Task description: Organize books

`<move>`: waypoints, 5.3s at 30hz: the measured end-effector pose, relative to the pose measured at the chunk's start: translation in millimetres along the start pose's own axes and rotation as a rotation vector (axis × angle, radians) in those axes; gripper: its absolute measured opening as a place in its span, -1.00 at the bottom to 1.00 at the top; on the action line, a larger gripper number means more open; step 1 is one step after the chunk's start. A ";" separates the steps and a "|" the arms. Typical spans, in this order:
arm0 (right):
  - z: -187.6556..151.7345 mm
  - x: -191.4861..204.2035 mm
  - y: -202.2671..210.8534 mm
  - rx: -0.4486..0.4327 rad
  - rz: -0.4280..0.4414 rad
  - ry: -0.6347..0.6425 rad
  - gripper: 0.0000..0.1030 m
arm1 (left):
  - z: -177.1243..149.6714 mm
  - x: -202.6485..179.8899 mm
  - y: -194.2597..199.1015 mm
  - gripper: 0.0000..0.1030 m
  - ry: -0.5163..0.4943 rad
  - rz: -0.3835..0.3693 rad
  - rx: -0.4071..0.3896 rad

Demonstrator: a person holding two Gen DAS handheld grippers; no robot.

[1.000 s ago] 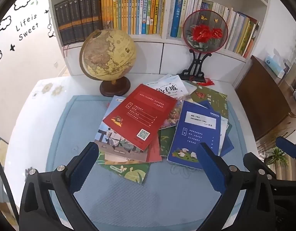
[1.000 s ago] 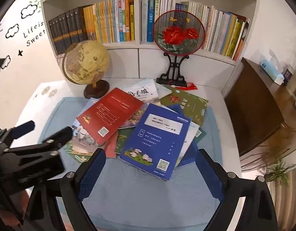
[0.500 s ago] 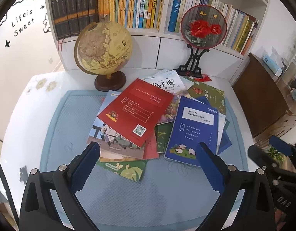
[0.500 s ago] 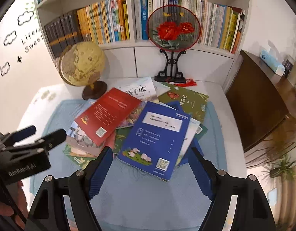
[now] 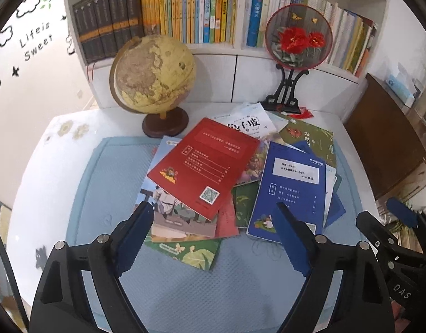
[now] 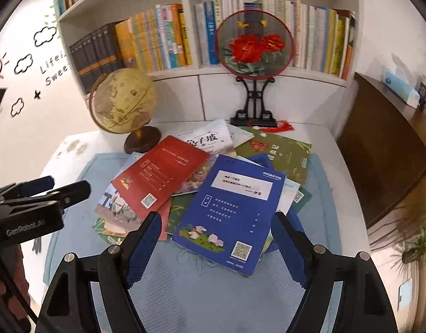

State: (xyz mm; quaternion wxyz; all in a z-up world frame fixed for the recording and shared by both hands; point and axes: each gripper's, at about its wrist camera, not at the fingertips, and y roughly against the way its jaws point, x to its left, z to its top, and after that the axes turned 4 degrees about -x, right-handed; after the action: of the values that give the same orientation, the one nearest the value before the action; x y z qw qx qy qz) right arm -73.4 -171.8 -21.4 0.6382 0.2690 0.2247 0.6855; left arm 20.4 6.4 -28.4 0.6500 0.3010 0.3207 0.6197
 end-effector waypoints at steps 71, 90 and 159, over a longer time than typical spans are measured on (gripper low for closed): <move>28.1 -15.3 -20.5 0.057 -0.045 0.027 0.54 | 25.0 -18.4 -54.6 0.71 -0.034 0.026 0.035; -51.0 -121.9 -139.8 0.234 0.195 -0.312 0.14 | -16.4 -63.4 -167.5 0.25 -0.182 -0.167 0.196; -120.8 -117.7 -140.4 0.435 0.391 -0.427 -0.16 | -66.2 -103.2 -195.5 0.30 -0.408 -0.363 0.351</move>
State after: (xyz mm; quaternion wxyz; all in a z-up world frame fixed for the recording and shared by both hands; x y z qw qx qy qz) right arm -41.9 -272.9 -213.6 0.4554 0.5736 0.1711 0.6591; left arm 85.2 -107.0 -218.7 0.7390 0.4644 0.3339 0.3559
